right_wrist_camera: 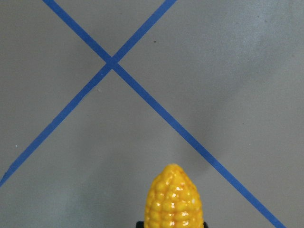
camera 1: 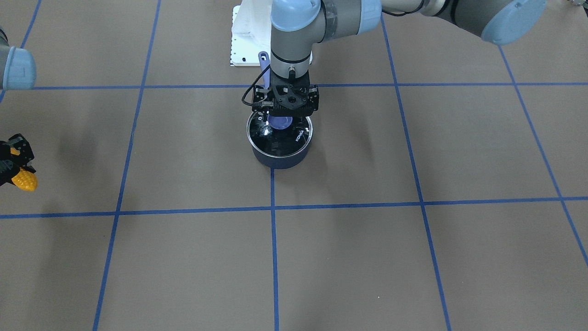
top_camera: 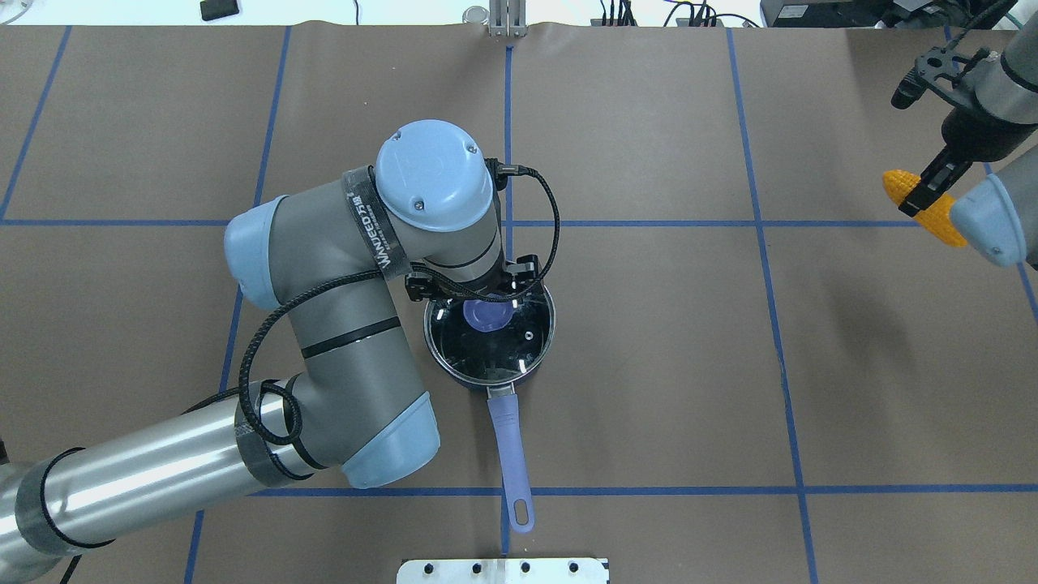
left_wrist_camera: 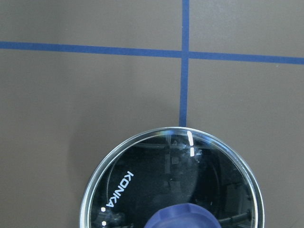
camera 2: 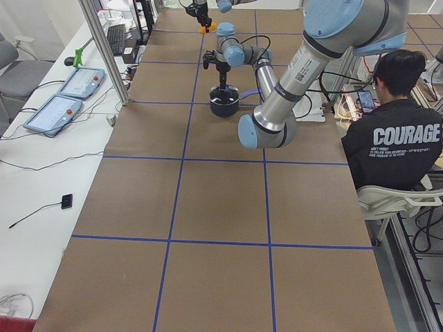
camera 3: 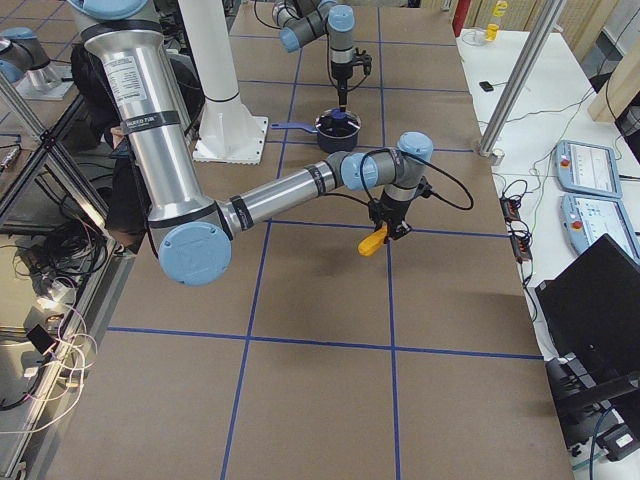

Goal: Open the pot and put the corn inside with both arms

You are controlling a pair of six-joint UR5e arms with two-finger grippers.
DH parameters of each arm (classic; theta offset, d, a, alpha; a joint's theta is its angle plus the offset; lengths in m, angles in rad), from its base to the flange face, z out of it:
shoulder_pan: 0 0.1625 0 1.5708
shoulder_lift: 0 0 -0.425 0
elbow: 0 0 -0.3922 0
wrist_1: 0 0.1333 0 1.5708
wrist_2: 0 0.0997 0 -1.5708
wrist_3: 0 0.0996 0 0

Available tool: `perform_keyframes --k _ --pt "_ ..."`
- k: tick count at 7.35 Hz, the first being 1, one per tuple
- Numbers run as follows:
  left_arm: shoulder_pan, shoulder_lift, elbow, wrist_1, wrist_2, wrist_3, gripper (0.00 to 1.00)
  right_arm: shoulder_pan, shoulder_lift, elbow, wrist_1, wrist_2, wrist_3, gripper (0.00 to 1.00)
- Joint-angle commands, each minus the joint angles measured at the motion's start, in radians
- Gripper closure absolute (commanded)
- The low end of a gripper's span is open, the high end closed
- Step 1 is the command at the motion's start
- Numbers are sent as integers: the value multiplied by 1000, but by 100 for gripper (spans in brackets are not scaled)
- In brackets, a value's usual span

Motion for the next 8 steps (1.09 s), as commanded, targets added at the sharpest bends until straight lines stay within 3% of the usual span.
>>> perform_keyframes --k 1,2,4,6,8 --pt "12 1 33 -45 0 -7 2 0 0 -3 1 0 0 63" --pt "12 3 33 -45 2 -6 3 0 0 -3 1 0 0 63" --pt "11 3 33 -43 0 0 30 0 1 -3 1 0 0 63" --pt "12 3 33 -43 0 0 46 0 3 -3 1 0 2 63" --pt "11 3 25 -36 0 0 49 0 6 -3 1 -2 5 63"
